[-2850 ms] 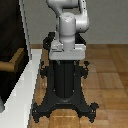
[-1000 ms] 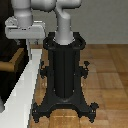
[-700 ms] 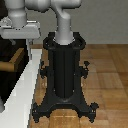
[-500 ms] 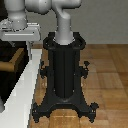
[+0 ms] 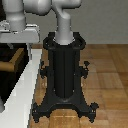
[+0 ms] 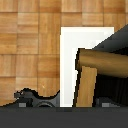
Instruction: Open the door by pressing down and pulling on the handle.
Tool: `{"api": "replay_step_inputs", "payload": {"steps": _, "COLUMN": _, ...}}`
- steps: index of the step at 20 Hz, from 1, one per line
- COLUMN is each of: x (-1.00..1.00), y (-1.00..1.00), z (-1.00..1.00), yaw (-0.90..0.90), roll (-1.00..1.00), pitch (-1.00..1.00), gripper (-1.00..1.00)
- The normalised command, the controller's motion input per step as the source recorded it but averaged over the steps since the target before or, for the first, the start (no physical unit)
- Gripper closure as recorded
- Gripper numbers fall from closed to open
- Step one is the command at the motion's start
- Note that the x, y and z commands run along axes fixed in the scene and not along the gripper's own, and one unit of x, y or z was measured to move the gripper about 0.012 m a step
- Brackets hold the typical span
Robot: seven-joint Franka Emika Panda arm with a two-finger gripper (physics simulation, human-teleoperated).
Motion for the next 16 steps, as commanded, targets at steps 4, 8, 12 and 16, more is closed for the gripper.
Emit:
{"api": "replay_step_inputs", "payload": {"steps": 4, "x": 0.0, "y": 0.0, "z": 0.0, "yaw": -0.04, "roll": 0.0, "pitch": 0.0, "gripper": -1.0}}
{"api": "replay_step_inputs", "payload": {"steps": 8, "x": 0.0, "y": 0.0, "z": 0.0, "yaw": 0.0, "roll": 0.0, "pitch": 0.0, "gripper": -1.0}}
{"api": "replay_step_inputs", "payload": {"steps": 12, "x": 0.0, "y": 0.0, "z": 0.0, "yaw": 0.0, "roll": 0.0, "pitch": 0.0, "gripper": -1.0}}
{"api": "replay_step_inputs", "payload": {"steps": 16, "x": 0.0, "y": 0.0, "z": -0.75, "yaw": 0.0, "roll": 0.0, "pitch": 0.0, "gripper": -1.0}}
